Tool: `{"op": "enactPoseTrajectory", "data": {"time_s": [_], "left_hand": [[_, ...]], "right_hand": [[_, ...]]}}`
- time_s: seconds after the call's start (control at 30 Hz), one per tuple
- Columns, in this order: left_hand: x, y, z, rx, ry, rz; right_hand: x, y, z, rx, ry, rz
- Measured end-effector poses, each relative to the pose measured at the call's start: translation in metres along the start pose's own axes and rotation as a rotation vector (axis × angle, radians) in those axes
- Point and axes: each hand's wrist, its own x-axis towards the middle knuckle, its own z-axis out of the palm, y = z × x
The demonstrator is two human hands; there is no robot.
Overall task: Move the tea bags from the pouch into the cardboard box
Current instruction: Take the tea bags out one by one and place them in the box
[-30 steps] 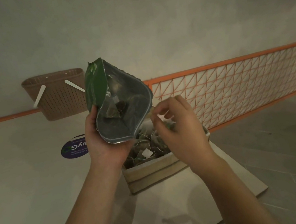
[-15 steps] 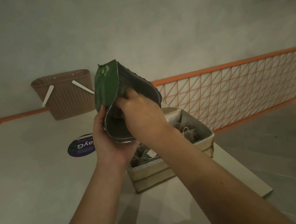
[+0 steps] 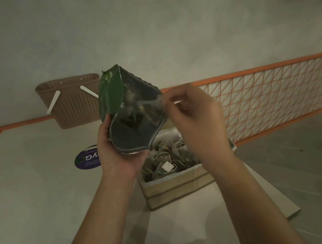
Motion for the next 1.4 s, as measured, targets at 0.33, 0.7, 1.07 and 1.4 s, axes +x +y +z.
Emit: {"op": "enactPoseTrajectory", "data": {"time_s": [0.33,0.7,1.07,1.4], "left_hand": [[0.003,0.007,-0.009,-0.087,-0.068,-0.016],[0.0,0.007,-0.004,-0.058,-0.055,0.046],[-0.001,0.004,-0.01,-0.034,-0.022,0.046],[-0.006,0.004,-0.006,-0.006,0.026,0.025]], "right_hand": [[-0.003,-0.001,-0.044,0.425,0.358,0.118],[-0.01,0.051,-0.036,-0.223,0.06,0.327],[-0.027,0.056,-0.014,-0.817,-0.526,0.362],[-0.031,0.024,0.016,-0.04,-0.358,0.488]]}}
